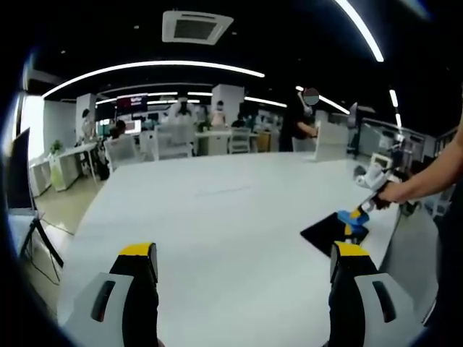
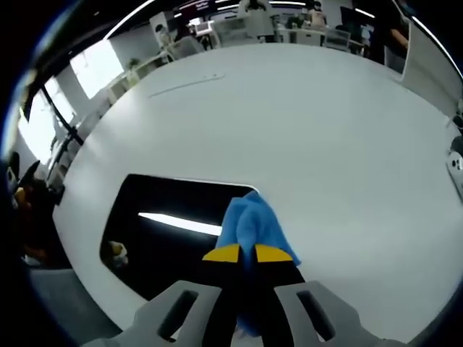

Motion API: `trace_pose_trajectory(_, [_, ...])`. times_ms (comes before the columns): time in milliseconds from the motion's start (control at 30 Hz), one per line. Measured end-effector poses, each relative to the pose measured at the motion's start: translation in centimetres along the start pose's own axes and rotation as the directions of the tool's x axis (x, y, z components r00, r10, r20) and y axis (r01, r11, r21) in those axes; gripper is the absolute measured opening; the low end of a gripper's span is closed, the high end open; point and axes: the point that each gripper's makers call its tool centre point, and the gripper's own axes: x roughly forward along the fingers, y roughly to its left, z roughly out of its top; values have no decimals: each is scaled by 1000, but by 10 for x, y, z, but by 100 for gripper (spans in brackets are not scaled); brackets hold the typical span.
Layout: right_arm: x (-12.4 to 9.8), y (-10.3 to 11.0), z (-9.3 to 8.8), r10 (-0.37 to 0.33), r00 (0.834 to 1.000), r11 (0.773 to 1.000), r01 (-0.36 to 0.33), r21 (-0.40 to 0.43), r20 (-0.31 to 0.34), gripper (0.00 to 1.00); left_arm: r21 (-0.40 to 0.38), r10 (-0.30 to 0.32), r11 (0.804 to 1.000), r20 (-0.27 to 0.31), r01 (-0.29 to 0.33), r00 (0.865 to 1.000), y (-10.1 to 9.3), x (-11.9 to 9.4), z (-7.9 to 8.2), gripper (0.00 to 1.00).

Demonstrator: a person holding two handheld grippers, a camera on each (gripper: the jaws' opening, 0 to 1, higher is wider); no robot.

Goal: Wipe the mirror surface with the cleaning cloth until all visible marks leave the cleaned area.

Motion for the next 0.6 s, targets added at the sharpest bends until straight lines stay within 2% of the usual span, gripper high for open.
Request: trace_pose_trajectory(600, [0,1,0,4,1000,1000,-3,-4,7,0,-10,-2,1000,-5,2,1000,1,-6,-1,99])
